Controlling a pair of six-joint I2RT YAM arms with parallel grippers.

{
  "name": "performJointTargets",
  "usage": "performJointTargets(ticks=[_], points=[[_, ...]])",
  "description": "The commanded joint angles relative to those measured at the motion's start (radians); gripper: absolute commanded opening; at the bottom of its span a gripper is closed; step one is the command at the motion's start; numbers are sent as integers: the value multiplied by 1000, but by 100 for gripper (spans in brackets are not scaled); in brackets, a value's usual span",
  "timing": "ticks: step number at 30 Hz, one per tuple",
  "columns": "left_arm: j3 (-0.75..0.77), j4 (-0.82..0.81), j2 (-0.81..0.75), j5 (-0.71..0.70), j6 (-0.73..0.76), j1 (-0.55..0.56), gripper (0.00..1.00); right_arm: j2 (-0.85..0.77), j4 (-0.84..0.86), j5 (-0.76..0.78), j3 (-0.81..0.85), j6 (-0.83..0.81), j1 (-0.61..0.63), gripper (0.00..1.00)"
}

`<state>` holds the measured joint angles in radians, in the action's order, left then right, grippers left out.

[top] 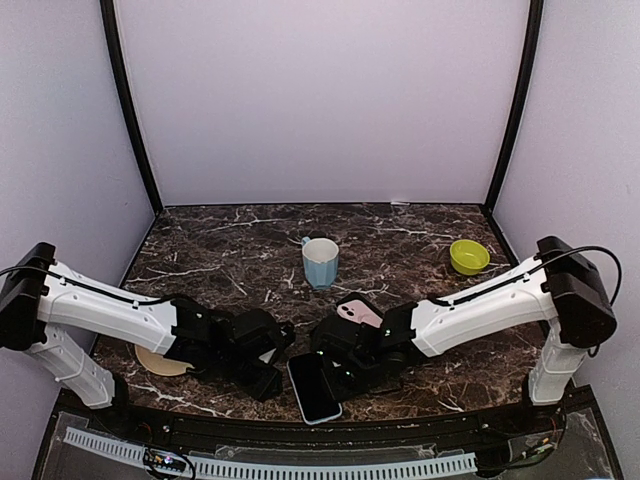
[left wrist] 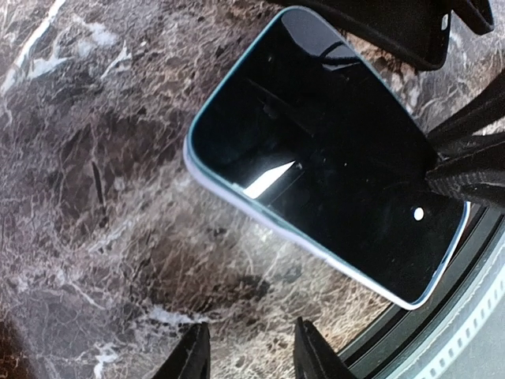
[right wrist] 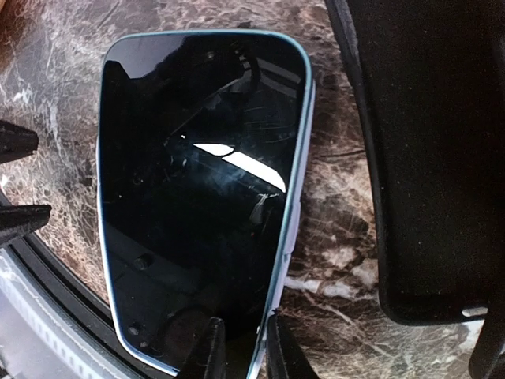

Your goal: Put the phone into the phone case

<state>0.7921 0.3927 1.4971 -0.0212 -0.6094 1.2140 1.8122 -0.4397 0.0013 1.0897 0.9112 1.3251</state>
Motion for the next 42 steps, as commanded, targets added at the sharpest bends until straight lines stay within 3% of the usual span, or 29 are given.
performJointTargets(ticks=[1,5,6,7,9,10,15,19,26,28,34,36,38,39,40,41,42], points=[[-8,-29,6,18,-19,1,39,104,-126,45,-65,55,48,16],[-9,-29,4,18,-16,1,39,101,-221,92,-7,45,46,17],[-11,-28,0,17,-17,1,39,95,-299,125,49,29,51,24],[-12,-26,-15,12,-17,1,39,87,-363,159,113,21,58,41],[-19,-23,-44,0,-23,-1,39,73,-437,215,237,22,84,93],[-27,-21,-55,-3,-26,-7,40,66,-441,227,280,34,96,98],[-72,-5,-164,-12,-70,-59,45,63,-268,187,274,96,108,98],[-104,5,-242,-19,-99,-114,53,180,-332,207,357,106,104,99],[-88,8,-233,-11,-82,-126,55,254,-323,171,348,106,108,97],[-85,5,-219,-5,-81,-126,55,262,-351,195,333,125,106,90],[-86,-44,-213,17,-89,-126,55,232,-312,218,275,100,107,51],[-139,-141,-233,86,-109,-133,60,199,-255,210,262,61,108,42],[-275,-427,-270,187,-164,-154,68,156,-199,222,251,20,107,39],[-331,-657,-278,231,-197,-177,70,134,-179,239,237,11,105,38],[-418,-759,-284,241,-276,-188,74,118,-160,250,223,10,100,39],[-443,-884,-282,245,-303,-208,75,110,-152,239,214,9,89,47],[-443,-898,-271,241,-320,-212,75,112,-161,227,215,14,79,60]])
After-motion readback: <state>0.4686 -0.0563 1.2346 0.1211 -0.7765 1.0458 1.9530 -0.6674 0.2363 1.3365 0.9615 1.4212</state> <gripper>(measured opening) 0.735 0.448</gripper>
